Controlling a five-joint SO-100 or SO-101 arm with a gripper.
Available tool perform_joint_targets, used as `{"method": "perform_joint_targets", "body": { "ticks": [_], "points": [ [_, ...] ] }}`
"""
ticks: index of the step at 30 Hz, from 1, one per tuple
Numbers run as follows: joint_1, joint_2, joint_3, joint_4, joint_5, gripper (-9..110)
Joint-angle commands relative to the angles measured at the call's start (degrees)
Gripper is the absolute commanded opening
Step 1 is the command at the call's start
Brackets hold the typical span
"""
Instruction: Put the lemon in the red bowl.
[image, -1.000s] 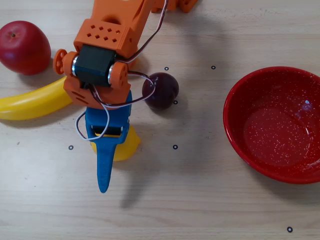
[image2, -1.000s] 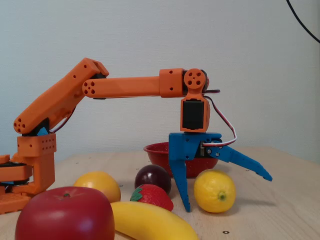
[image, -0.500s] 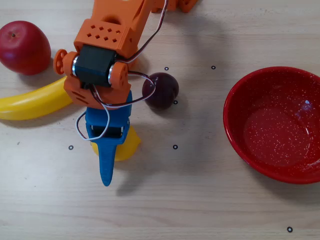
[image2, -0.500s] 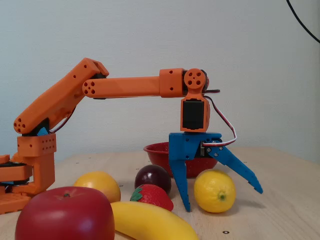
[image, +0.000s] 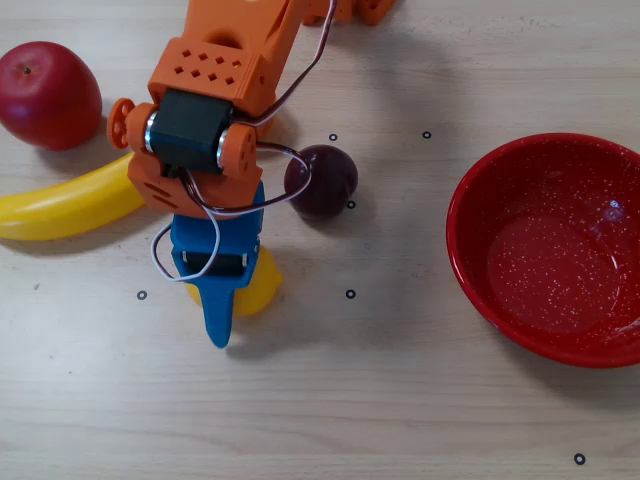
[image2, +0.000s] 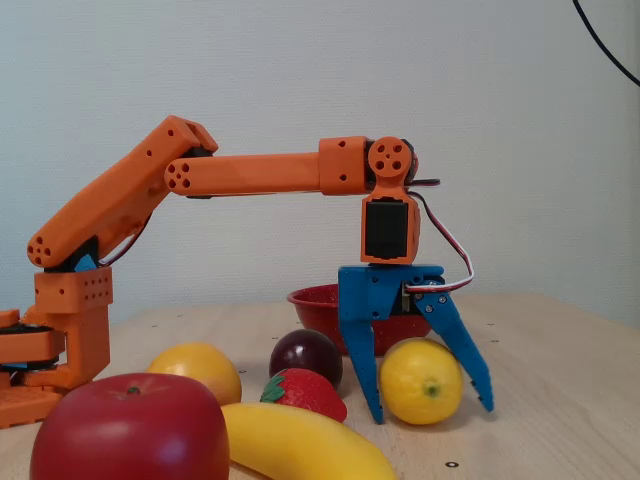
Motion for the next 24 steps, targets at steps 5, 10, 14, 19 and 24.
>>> {"method": "perform_joint_targets", "body": {
  "ticks": [5, 10, 14, 19, 24],
  "points": [
    [-1.1, 3.8, -6.2, 0.9, 0.1, 29],
    [-1.2, 3.8, -6.1, 0.9, 0.7, 23],
    [-1.2, 4.0, -6.2, 1.1, 2.1, 3],
    [-1.3, 6.4, -6.5, 2.6, 1.6, 0],
    [-1.0, 13.8, -4.8, 6.0, -0.4, 0]
  ]
}}
